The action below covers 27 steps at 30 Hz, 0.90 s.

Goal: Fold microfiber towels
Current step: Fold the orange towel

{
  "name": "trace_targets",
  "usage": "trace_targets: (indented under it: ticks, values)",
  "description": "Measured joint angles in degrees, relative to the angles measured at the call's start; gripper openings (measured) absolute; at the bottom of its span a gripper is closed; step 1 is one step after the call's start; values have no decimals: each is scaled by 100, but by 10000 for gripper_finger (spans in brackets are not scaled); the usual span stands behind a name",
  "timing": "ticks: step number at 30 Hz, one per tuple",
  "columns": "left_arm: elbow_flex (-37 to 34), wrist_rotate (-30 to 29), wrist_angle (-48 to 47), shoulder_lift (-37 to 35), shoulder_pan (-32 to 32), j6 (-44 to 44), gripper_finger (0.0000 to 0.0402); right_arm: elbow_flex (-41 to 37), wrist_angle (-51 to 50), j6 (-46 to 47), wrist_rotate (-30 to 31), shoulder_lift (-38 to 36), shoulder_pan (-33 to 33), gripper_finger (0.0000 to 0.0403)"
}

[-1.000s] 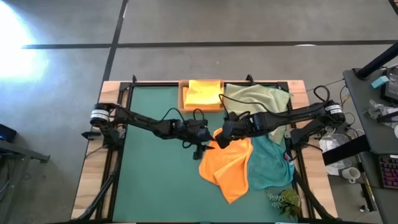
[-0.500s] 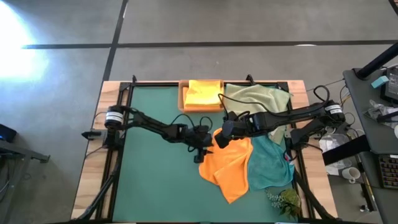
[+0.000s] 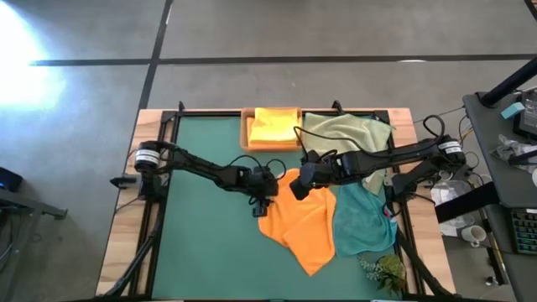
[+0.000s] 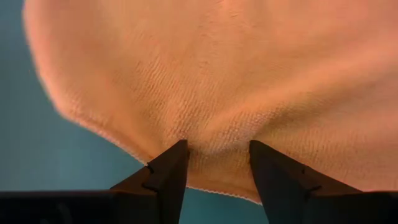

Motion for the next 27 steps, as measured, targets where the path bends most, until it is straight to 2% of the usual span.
trace_targets:
  ticks: [5, 13, 16, 22, 27]
  values:
    - [-58, -714, -1421, -400, 12, -258, 160, -2, -2, -25, 1, 0, 0, 167]
    - [-360, -764, -2912, -791, 13, -1020, 160, -9, 5, -19, -3, 0, 1, 164]
    - [-608, -697, -3015, -906, 5, -1298, 160, -11, 11, -10, -3, 0, 0, 166]
    - [-1054, -194, -3184, -1263, -71, -1766, 160, -11, 48, -7, -21, 0, 0, 166]
    - [-1270, 272, -3438, -1834, -304, -1765, 160, -11, 48, 0, -190, 0, 0, 166]
